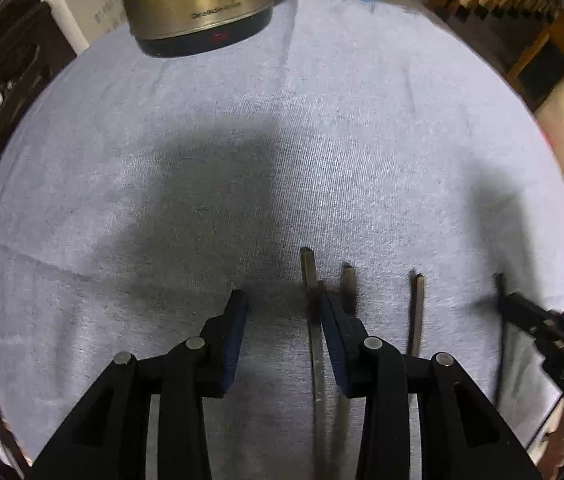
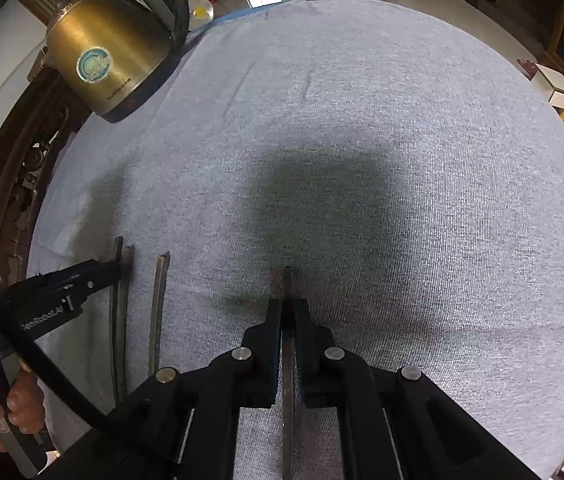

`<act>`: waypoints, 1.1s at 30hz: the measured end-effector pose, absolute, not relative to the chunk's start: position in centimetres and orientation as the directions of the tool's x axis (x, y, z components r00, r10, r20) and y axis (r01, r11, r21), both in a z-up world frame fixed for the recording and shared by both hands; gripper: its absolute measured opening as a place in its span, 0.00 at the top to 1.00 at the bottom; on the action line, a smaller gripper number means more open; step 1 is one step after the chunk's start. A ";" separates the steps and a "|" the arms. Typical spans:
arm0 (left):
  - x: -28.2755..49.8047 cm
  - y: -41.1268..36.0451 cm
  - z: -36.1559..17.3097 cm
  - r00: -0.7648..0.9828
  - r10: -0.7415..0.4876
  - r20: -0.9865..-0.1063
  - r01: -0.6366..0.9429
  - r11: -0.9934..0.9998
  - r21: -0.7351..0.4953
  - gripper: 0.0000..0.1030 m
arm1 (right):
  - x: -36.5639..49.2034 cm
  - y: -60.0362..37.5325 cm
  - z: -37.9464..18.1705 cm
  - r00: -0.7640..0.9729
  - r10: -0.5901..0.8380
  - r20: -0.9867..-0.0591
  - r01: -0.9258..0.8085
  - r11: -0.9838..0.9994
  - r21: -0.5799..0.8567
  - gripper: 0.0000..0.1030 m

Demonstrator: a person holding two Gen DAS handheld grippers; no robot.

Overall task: Organize utensils
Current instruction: 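Grasp a dark chopstick with the right tool while the left tool grasps another, then lift both chopsticks and lower them into the grey cup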

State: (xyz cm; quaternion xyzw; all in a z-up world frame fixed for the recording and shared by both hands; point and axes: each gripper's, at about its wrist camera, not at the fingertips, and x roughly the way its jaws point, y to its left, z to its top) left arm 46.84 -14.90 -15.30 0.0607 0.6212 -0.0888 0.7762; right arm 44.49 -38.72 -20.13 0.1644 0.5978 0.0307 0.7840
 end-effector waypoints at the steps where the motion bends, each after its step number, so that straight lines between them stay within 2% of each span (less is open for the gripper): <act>1: 46.8 -15.3 -15.3 0.221 -0.046 -0.974 0.225 0.974 0.005 0.62 | 44.4 -38.8 -20.1 0.285 0.247 -0.926 0.150 0.943 0.298 0.93; 6: 46.7 -16.0 -15.2 0.231 -0.043 -0.972 0.235 0.972 0.013 0.67 | 44.2 -38.9 -20.2 0.293 0.256 -0.921 0.158 0.937 0.311 0.93; 14: 47.8 -16.9 -15.0 0.233 -0.058 -0.971 0.243 0.970 0.001 0.68 | 45.1 -38.4 -20.1 0.242 0.217 -0.946 0.166 0.951 0.261 0.93; 17: 47.3 -16.9 -14.9 0.256 -0.067 -0.964 0.276 0.961 0.006 0.92 | 45.3 -38.0 -20.0 0.232 0.194 -0.953 0.157 0.960 0.233 0.93; 18: 47.0 -16.7 -14.8 0.258 -0.067 -0.964 0.283 0.959 0.010 0.94 | 45.3 -37.9 -20.0 0.232 0.190 -0.954 0.151 0.962 0.228 0.94; 25: 45.0 -13.4 -13.5 0.310 -0.080 -0.947 0.244 0.970 -0.002 0.95 | 43.6 -37.5 -18.7 0.287 0.202 -0.936 0.160 0.954 0.255 0.94; 33: 39.3 -6.8 -7.1 0.499 -0.158 -0.852 0.160 0.983 -0.089 0.95 | 38.1 -37.8 -12.5 0.488 0.166 -0.857 0.132 0.956 0.260 0.94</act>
